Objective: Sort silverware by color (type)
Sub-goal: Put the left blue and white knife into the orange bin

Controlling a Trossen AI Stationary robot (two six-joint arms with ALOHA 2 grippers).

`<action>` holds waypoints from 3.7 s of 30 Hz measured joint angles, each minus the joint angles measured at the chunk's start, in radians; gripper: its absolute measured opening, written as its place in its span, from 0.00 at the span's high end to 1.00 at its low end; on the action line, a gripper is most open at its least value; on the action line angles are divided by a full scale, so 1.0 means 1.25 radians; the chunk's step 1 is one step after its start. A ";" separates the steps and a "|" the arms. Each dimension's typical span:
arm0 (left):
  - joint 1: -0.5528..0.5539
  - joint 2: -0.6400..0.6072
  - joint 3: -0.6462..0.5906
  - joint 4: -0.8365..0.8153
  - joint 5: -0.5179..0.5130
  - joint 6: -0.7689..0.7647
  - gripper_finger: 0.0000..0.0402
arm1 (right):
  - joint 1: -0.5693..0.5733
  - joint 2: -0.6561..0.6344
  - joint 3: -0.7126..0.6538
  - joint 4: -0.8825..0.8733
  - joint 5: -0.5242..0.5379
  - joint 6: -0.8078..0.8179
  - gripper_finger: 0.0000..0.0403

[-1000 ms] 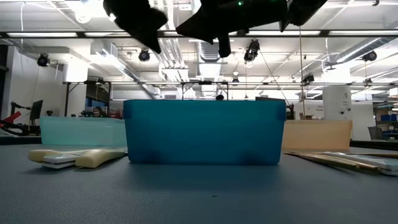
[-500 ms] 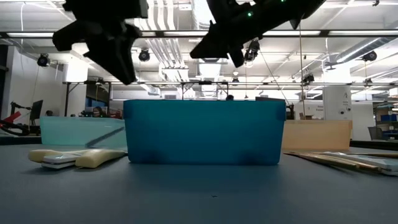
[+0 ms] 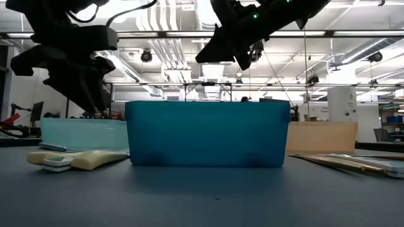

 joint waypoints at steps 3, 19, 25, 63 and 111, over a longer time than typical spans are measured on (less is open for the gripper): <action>-0.001 0.018 0.004 0.007 0.014 -0.010 0.65 | 0.000 0.000 0.000 0.000 0.000 0.000 0.98; 0.047 0.228 0.007 -0.115 0.063 -0.166 0.67 | 0.000 0.001 0.000 0.002 0.000 -0.009 0.98; 0.061 0.262 0.015 -0.121 0.084 -0.163 0.67 | 0.000 0.001 -0.001 0.000 0.001 -0.009 0.98; 0.138 0.293 0.061 -0.239 0.024 -0.170 0.98 | 0.000 0.002 -0.008 -0.015 0.000 -0.054 0.98; 0.112 0.296 0.110 -0.310 0.222 0.003 0.61 | 0.001 0.002 -0.010 -0.037 0.000 -0.063 0.98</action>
